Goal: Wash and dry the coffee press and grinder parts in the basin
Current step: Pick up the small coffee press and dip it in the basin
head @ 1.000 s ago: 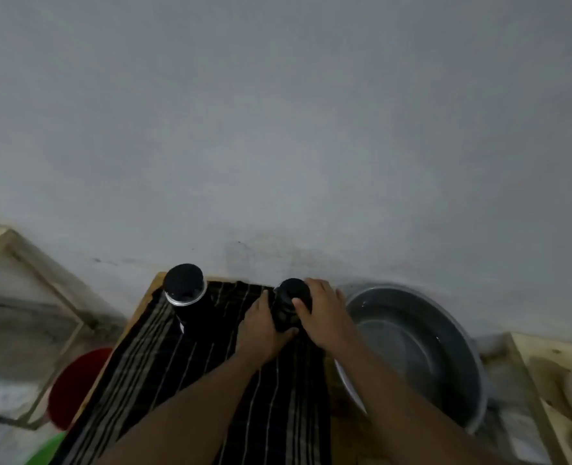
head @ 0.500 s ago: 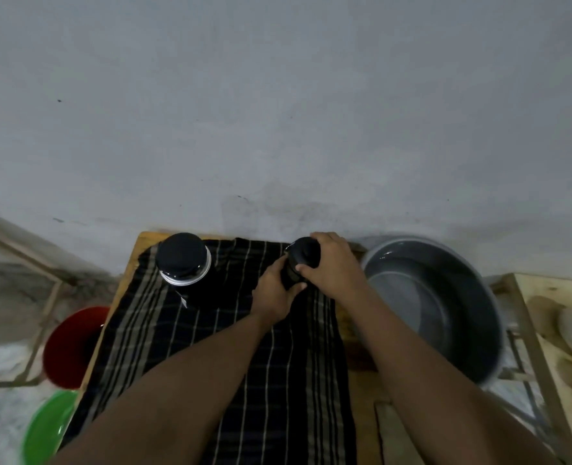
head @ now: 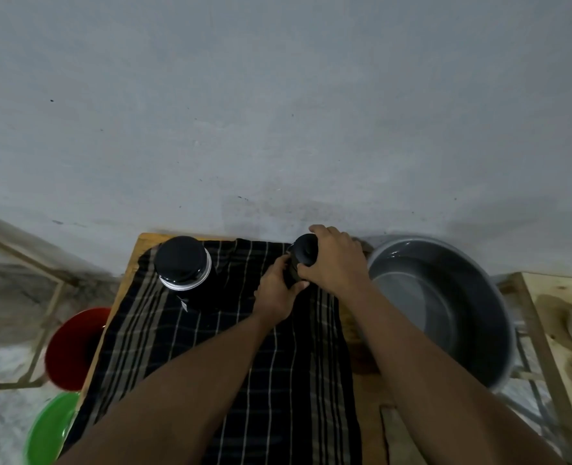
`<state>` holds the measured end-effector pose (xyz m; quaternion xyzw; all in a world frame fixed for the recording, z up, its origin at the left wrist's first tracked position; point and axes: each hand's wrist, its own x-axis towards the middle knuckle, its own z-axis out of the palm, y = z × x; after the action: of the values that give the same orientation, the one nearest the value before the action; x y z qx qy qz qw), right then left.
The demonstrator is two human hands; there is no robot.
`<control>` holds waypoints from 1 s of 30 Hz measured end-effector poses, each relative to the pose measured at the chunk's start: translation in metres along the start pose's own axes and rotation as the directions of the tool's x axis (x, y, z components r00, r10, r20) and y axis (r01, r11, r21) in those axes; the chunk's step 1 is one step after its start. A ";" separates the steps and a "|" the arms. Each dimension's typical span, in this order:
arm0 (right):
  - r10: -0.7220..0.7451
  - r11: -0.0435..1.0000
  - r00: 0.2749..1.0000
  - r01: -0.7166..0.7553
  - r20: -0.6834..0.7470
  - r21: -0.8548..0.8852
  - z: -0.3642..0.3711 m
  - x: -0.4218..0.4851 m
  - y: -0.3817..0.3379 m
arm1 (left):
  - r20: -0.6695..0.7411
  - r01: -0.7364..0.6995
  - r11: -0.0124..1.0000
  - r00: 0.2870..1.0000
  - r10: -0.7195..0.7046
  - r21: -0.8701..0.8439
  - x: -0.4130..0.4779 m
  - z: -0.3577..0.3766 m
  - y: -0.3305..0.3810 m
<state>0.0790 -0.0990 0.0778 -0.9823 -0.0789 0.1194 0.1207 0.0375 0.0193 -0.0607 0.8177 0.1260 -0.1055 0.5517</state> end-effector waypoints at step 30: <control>0.174 0.911 0.926 -0.281 0.336 0.303 0.007 -0.109 0.020 | 0.070 -0.039 0.997 0.997 0.034 0.067 -0.006 -0.016 0.025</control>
<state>-0.0243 -0.1363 0.0900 -0.9181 0.0421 0.2934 0.2630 0.0402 0.0249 -0.0309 0.8341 0.0885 -0.1276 0.5293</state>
